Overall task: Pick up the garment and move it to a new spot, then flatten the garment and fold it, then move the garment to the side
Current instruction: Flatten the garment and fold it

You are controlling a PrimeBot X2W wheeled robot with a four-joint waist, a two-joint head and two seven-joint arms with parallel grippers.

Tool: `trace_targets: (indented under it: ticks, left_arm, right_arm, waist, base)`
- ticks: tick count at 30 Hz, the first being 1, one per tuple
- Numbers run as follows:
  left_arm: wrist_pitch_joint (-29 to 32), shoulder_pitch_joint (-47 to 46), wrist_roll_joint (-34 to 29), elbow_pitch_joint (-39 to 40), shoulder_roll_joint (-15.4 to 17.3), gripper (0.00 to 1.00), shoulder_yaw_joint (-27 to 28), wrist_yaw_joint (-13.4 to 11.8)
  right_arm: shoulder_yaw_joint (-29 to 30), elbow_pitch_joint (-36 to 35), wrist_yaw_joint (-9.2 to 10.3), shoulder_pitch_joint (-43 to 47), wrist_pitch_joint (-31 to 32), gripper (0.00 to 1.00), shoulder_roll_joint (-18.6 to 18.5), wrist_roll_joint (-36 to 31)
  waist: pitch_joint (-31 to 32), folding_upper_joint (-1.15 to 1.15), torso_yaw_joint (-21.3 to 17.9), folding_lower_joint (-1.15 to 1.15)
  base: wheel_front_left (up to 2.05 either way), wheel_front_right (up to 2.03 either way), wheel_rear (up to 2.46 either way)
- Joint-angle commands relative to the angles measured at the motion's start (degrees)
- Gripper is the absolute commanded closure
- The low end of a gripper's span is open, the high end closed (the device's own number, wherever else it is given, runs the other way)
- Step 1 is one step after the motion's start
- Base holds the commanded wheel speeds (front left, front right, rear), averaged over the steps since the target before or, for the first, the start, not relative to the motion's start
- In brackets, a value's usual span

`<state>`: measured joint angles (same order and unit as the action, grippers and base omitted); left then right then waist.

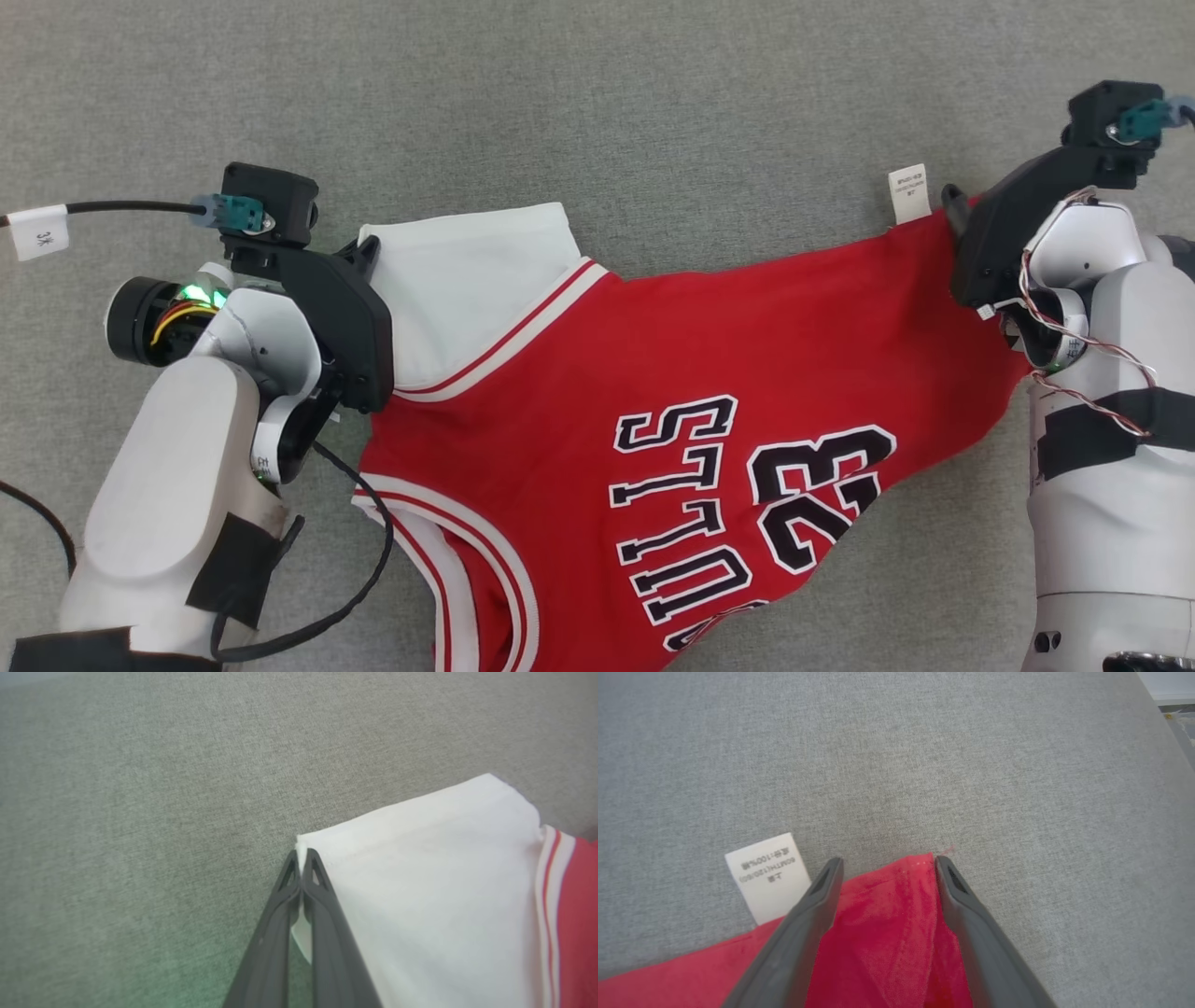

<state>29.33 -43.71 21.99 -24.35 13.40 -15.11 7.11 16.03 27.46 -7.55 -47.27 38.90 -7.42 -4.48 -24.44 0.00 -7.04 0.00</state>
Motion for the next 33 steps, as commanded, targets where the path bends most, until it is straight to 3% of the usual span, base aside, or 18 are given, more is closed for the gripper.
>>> trace_targets:
  ticks: [1, 7, 12, 13, 14, 16, 22, 33]
  left_arm:
    - [0.07, -0.63, 0.68, 0.22, -0.16, 1.00, -0.23, 0.07]
    - [-0.24, -1.01, 0.86, 0.30, -0.52, 1.00, -0.73, 0.05]
    - [-0.78, -1.10, 0.93, -0.06, -0.76, 1.00, -1.03, -0.08]
    - [-0.96, -1.13, 0.95, -0.12, -0.72, 1.00, -1.05, -0.09]
    - [-1.06, -1.14, 1.05, -0.16, -0.65, 1.00, -1.04, -0.09]
    - [-1.26, -1.17, 1.19, -0.31, -0.38, 1.00, -0.95, -0.07]
    - [-5.81, -1.20, 2.12, -0.14, -0.59, 1.00, 0.83, -1.08]
    - [-20.85, -5.27, 6.69, 1.63, -3.05, 1.00, 4.28, -0.05]
  right_arm:
    - [-0.19, 1.08, 0.13, -1.04, 0.81, 0.00, 0.02, -0.99]
    - [-1.30, 2.25, 0.13, -2.21, 3.26, 0.01, -0.54, -2.59]
    - [-1.78, 2.37, 0.13, -2.00, 4.12, 0.24, -1.17, -2.62]
    - [-1.90, 2.22, 0.13, -1.93, 3.98, 0.36, -1.27, -2.70]
    - [-1.97, 2.28, 0.13, -1.85, 3.86, 0.65, -1.50, -2.54]
    - [-1.97, 2.48, 0.13, -1.85, 3.47, 1.00, -1.62, -2.14]
    - [-1.54, 0.69, 0.14, -1.63, -0.90, 1.00, -1.08, -1.37]
    - [-2.74, -3.20, 0.14, -1.06, -14.34, 1.00, -2.67, 4.16]
  waist:
    - [-0.29, 0.00, 0.46, 0.00]
    - [-0.49, 0.00, 0.93, 0.00]
    - [-0.49, 0.00, 1.13, 0.00]
    - [-0.49, 0.00, 1.12, 0.00]
    - [-0.51, 0.00, 1.13, 0.00]
    - [-0.55, 0.00, 1.10, 0.00]
    - [-0.29, 0.00, 1.09, 0.00]
    - [4.28, 0.00, 1.97, 0.00]
  base:
    - [0.00, 0.00, 0.00]
    - [0.00, 0.00, 0.00]
    - [0.00, 0.00, 0.00]
    - [0.00, 0.00, 0.00]
    - [0.00, 0.00, 0.00]
    - [0.00, 0.00, 0.00]
    - [0.00, 0.00, 0.00]
    - [0.00, 0.00, 0.00]
